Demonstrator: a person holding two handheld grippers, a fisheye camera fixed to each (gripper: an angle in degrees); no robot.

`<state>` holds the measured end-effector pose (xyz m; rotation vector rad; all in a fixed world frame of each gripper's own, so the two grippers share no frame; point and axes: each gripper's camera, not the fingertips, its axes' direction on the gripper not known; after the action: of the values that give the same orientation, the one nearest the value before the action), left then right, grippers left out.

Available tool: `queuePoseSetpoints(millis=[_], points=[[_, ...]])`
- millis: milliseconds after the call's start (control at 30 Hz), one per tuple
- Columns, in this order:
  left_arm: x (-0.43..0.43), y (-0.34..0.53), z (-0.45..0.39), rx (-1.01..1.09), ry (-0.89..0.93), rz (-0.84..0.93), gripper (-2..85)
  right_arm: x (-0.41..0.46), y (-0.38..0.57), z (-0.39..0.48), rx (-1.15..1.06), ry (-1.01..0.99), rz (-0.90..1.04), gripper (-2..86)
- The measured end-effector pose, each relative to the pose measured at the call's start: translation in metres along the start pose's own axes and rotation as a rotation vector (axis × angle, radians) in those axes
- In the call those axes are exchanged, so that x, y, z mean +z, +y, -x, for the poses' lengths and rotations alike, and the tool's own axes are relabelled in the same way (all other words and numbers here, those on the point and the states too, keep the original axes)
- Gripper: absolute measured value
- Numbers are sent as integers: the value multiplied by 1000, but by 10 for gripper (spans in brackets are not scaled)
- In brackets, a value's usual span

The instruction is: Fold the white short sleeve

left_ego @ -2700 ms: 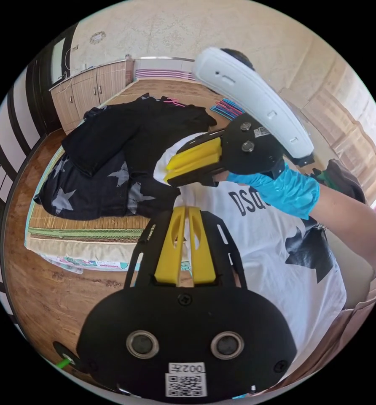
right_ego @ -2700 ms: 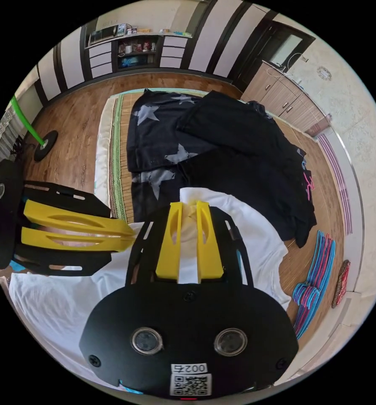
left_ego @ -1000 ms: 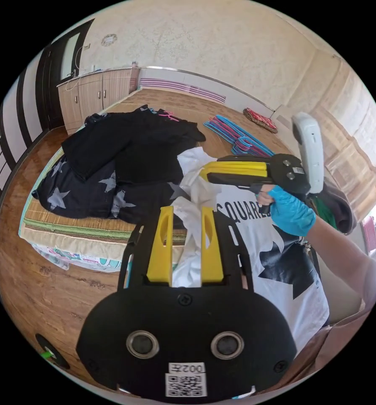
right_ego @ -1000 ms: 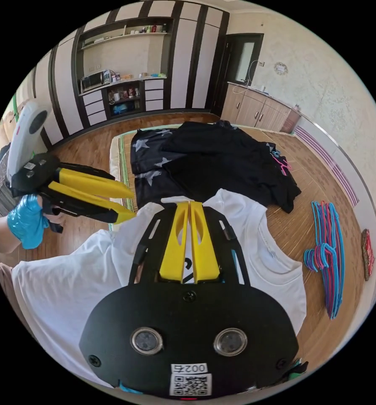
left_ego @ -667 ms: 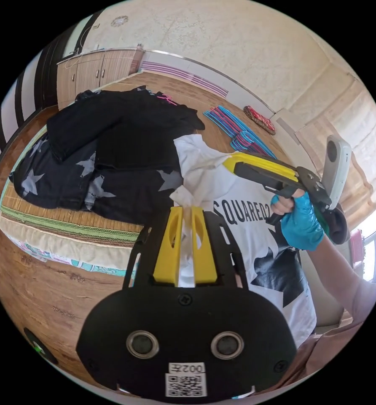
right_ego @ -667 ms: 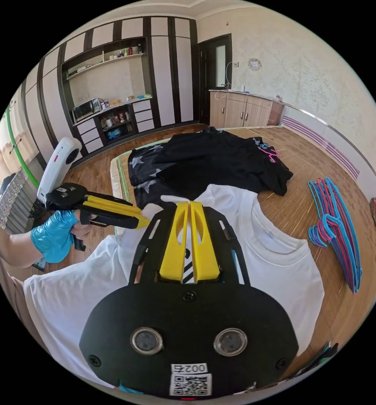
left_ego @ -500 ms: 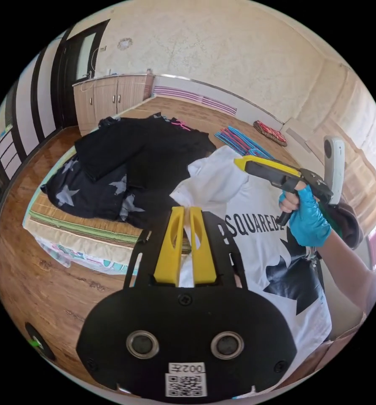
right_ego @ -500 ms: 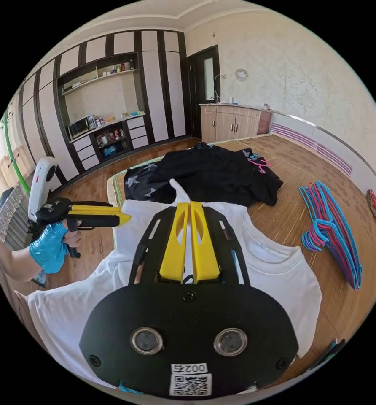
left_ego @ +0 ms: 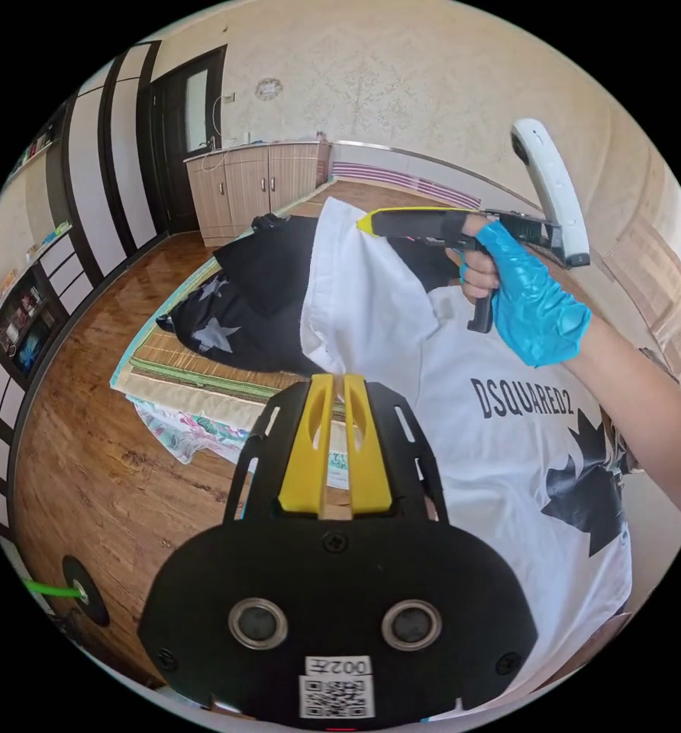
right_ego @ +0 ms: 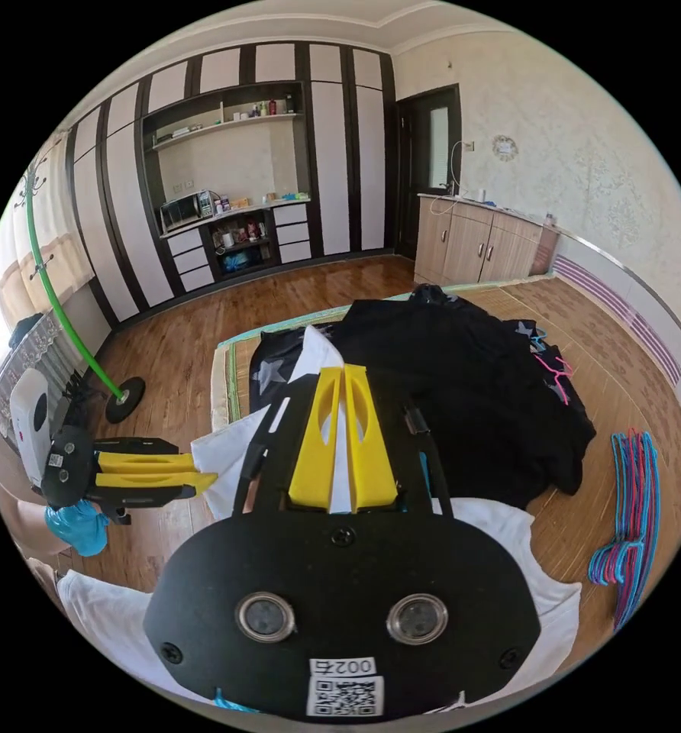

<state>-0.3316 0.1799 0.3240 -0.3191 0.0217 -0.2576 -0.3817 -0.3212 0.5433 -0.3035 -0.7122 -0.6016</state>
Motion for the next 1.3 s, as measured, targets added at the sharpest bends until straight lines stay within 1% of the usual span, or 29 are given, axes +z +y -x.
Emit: queuePoseSetpoints(millis=[267, 467, 500, 567, 600, 667, 733, 800, 867, 900, 967, 1067, 1133, 1200, 1300], points=[[30, 11, 17, -27, -1, 84, -16, 83, -26, 36, -96, -14, 117, -7], [47, 17, 29, -59, 33, 122, -16, 120, -33, 50, -161, 1, 209, 5], [48, 17, 30, -61, 36, 124, -16, 122, -33, 49, -160, -7, 213, 9], [50, 17, 34, -71, 51, 126, -15, 122, -36, 42, -107, -83, 215, 63], [50, 16, 35, -73, 56, 126, -15, 119, -37, 39, -92, -114, 208, 70], [51, 16, 40, -90, 80, 128, -15, 95, -39, 28, -63, -177, 146, 92], [51, 17, 45, -101, 100, 132, -13, 72, -36, 15, -52, -174, 115, 100], [49, 18, 49, -113, 112, 137, -9, 48, -28, -5, -36, -129, 107, 104], [45, 22, 57, -140, 117, 141, 1, 21, -9, -36, -12, 20, 127, 102], [43, 23, 59, -147, 117, 141, 3, 16, -3, -46, -1, 59, 140, 101], [32, 24, 66, -172, 104, 130, 5, 1, 23, -84, 78, 191, 194, 101], [15, 20, 69, -143, 59, 92, 5, -10, 57, -124, 194, 312, 233, 105], [10, 13, 69, -110, 49, 77, 7, -11, 72, -141, 265, 344, 248, 108], [10, 3, 68, -67, 45, 61, 14, -10, 82, -152, 329, 309, 235, 113], [19, -22, 69, -3, -16, 40, 29, -5, 86, -159, 394, 256, 181, 126]])
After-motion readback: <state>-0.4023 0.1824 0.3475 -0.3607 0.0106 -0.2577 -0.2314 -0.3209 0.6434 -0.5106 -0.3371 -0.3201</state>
